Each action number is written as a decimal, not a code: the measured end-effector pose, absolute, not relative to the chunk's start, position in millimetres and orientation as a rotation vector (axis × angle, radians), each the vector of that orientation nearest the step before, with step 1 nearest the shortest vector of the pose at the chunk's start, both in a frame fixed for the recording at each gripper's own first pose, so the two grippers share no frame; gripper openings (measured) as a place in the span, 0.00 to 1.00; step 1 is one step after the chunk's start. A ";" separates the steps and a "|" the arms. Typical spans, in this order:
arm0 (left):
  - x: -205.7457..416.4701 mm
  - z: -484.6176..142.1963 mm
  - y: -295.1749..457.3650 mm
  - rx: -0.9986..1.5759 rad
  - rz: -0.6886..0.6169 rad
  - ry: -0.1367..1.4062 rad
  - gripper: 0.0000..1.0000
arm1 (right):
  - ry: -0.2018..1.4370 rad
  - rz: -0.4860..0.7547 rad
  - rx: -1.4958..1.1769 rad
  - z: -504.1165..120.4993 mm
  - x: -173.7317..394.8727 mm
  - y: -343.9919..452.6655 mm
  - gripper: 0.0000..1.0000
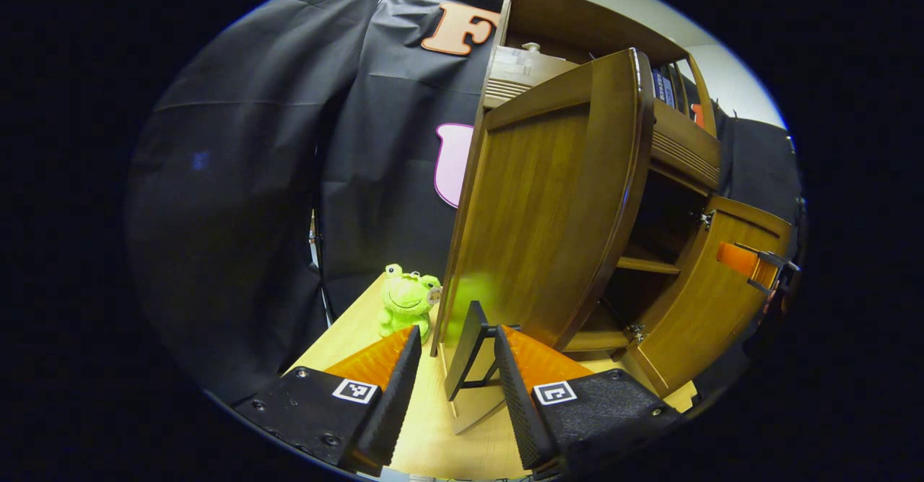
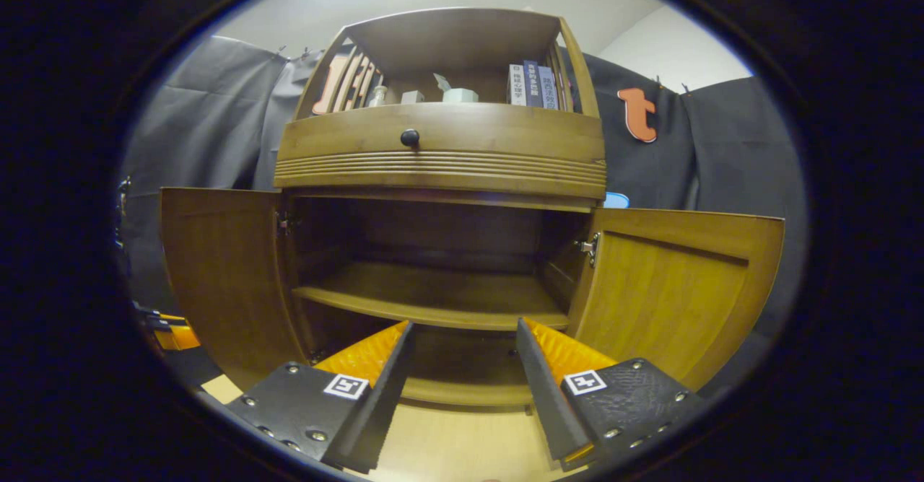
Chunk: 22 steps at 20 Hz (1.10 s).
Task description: Open the right door of the double-door shoe cabinet with the right hand, and open the left door with the left hand.
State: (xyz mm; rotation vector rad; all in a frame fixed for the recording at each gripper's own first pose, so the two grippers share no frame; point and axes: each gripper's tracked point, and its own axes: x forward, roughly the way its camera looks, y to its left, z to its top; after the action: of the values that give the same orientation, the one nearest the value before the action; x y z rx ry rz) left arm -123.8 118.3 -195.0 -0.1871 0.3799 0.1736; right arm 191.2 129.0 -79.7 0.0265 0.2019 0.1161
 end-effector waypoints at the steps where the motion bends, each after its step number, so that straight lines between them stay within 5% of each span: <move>1: -124.9 -195.6 121.4 -0.177 0.182 0.383 0.65 | 0.200 0.119 0.026 -78.7 191.3 130.8 0.80; 22: -161.4 -156.3 196.2 -0.123 0.401 0.321 0.64 | 0.215 0.146 0.074 -84.4 199.8 134.1 0.84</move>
State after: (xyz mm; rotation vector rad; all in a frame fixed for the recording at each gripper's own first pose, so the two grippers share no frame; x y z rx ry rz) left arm -161.4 196.2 -156.3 -0.1231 0.3213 0.4009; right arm 199.8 134.1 -84.4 0.0739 0.2151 0.1456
